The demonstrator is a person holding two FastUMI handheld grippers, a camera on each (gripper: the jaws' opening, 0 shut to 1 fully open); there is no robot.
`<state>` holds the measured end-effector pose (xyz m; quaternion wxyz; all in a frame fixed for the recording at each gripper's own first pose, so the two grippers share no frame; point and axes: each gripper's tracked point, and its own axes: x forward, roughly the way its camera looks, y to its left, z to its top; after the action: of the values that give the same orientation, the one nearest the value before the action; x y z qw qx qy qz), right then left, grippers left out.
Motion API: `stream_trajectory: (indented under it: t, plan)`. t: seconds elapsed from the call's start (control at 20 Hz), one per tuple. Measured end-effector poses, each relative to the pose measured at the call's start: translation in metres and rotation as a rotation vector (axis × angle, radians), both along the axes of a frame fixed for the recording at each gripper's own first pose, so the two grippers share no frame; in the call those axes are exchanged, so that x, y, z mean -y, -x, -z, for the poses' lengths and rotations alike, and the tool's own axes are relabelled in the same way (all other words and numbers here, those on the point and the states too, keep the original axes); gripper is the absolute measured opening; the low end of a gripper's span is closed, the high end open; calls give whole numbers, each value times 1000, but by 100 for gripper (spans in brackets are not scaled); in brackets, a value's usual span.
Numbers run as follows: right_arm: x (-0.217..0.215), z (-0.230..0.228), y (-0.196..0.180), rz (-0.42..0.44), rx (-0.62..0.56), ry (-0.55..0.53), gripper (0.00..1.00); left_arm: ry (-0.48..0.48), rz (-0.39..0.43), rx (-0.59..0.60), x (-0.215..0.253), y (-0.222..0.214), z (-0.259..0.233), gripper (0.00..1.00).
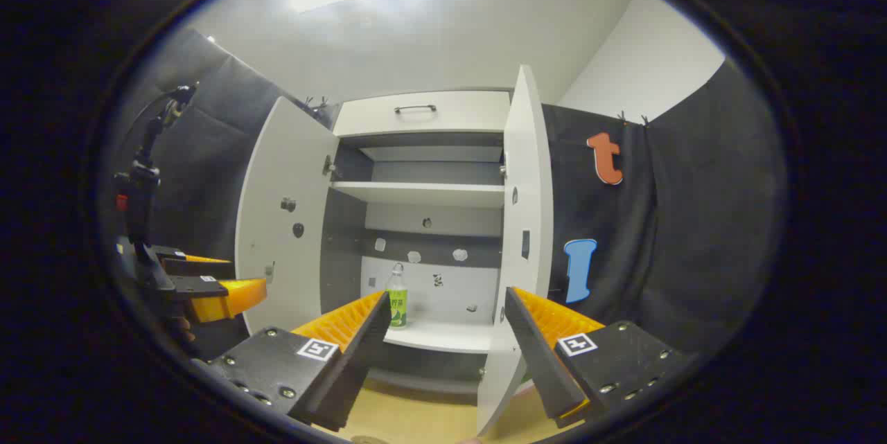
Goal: Grasp the bottle in the cabinet with the left hand and place it on the coaster, then close the right door with the right hand and the left door with the left hand.
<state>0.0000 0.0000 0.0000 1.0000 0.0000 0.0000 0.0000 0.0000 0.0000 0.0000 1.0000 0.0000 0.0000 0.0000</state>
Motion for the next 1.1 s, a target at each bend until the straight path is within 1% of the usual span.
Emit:
stream_trajectory:
  t: [0.15,0.2,0.25,0.3,0.35,0.45,0.5,0.55,0.6,0.65,0.7,0.75,0.8,0.85,1.0,1.05,1.1]
  plan:
    - [2,-3,12,-1,-10,-33,99,12,24,-42,13,9,6,96]
    - [4,-4,15,2,-5,-44,100,8,20,-40,12,10,6,96]
    - [6,-7,19,5,0,-54,99,8,2,-38,8,11,4,92]
    - [9,-8,21,7,5,-57,99,15,-14,-40,5,14,4,96]
    - [13,-10,24,14,5,-59,99,30,-23,-45,3,16,3,96]
    - [19,-12,29,30,4,-67,99,67,-9,-63,6,19,5,96]
    - [21,-12,31,38,3,-74,99,73,-4,-74,5,19,7,96]
    - [24,-12,32,47,-2,-82,99,69,-4,-78,3,18,8,92]
    - [26,-10,34,59,-6,-88,99,61,-9,-79,0,19,9,92]
    - [27,-10,35,67,-11,-93,99,54,-12,-79,-2,19,10,96]
    - [25,-10,34,68,-15,-95,99,53,-4,-78,-2,19,11,92]
    - [22,-9,34,63,-18,-95,99,53,9,-76,0,19,12,96]
    - [18,-9,32,59,-17,-92,99,54,18,-74,0,17,13,93]
    - [15,-9,30,57,-17,-90,99,53,28,-74,1,14,14,96]
    - [2,-6,21,44,-26,-107,99,55,51,-74,0,-1,17,96]
    - [-2,-4,17,41,-32,-115,95,61,61,-77,1,-8,19,96]
    - [-5,-2,13,42,-37,-120,95,63,70,-82,2,-17,22,96]
